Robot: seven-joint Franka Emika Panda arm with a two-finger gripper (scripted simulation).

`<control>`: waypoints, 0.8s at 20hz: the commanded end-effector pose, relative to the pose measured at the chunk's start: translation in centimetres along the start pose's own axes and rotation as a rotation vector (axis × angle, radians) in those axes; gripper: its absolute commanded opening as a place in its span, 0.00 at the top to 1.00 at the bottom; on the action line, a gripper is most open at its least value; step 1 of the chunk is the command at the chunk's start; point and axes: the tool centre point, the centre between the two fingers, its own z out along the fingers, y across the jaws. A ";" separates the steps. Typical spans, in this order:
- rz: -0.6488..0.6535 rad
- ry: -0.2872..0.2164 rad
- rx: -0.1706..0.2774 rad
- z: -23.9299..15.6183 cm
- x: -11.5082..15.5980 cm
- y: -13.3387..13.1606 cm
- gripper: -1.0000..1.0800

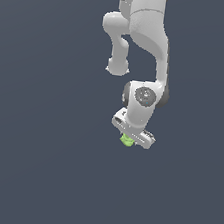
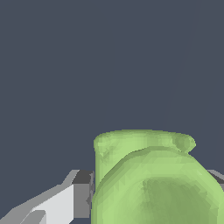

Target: Pick up the object and move it to a goal position.

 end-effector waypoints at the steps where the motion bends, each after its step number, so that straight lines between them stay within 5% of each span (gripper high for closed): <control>1: 0.001 0.001 0.000 -0.5 0.1 0.5 1.00; 16: 0.001 -0.001 0.002 -8.9 0.4 8.7 1.00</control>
